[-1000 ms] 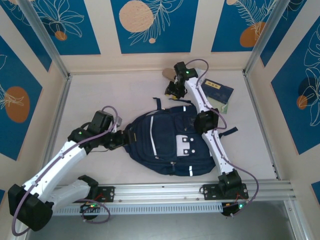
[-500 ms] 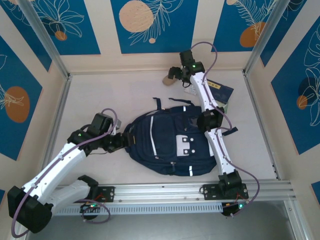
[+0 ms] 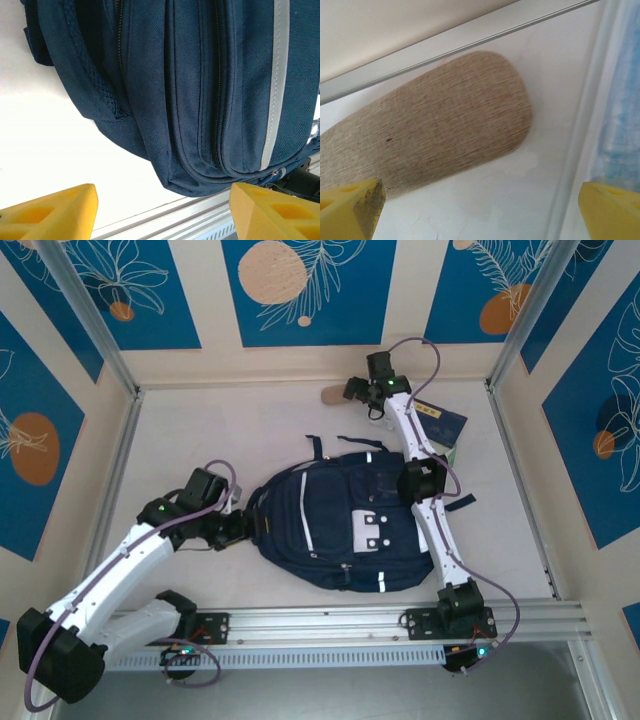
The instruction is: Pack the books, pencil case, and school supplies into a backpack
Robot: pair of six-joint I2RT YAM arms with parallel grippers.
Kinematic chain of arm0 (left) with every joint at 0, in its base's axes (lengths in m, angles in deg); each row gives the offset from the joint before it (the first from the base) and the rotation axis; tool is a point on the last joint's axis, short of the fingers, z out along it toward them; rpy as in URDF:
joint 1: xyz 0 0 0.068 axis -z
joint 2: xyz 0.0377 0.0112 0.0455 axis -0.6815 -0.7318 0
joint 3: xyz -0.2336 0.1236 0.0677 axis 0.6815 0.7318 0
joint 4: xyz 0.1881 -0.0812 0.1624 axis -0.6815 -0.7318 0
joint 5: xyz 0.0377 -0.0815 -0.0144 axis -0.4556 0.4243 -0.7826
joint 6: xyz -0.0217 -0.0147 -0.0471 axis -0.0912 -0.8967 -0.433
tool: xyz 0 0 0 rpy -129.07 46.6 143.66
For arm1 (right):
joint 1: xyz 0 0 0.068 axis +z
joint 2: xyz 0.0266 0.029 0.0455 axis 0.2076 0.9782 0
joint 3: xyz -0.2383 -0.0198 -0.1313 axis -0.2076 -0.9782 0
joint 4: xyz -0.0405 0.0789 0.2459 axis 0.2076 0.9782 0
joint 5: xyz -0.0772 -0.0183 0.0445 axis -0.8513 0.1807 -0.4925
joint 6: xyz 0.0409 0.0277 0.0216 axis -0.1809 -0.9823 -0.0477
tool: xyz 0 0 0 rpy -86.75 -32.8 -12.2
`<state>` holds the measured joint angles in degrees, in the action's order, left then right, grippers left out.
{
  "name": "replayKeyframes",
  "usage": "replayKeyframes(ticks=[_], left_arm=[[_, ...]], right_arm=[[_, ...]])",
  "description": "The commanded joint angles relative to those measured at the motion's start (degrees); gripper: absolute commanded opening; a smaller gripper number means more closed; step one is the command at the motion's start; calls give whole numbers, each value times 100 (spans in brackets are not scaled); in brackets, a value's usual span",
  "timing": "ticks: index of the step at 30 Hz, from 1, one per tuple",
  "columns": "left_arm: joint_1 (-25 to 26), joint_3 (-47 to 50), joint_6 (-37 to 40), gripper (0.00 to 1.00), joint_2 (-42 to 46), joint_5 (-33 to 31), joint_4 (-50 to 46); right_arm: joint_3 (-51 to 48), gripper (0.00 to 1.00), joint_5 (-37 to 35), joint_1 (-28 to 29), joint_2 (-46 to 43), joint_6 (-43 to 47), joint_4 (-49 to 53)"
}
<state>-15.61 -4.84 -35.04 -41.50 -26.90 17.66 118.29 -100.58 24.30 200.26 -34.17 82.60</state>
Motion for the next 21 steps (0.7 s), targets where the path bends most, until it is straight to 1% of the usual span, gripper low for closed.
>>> replayKeyframes(ticks=[1,3,5,8,14,15,21], left_arm=[[-55,15,37,70,-44,-23,52],[-55,56,12,70,-66,-5,96],[-53,67,18,70,-93,12,89],[-55,33,83,70,-133,12,23],[-55,-56,203,70,-237,22,-48],[-55,-50,203,70,-252,25,-48],[-52,-47,230,70,-288,55,-76]], right_arm=[[317,99,437,-120,-203,-33,-216],[316,99,658,-216,-148,-160,-468],[296,100,1032,-331,-41,-421,-803],[229,97,1454,-462,158,-823,-1398],[-716,92,2126,-562,184,-1397,-2829],[-837,91,2192,-590,204,-1527,-2986],[-838,86,2544,-720,497,-1860,-3406]])
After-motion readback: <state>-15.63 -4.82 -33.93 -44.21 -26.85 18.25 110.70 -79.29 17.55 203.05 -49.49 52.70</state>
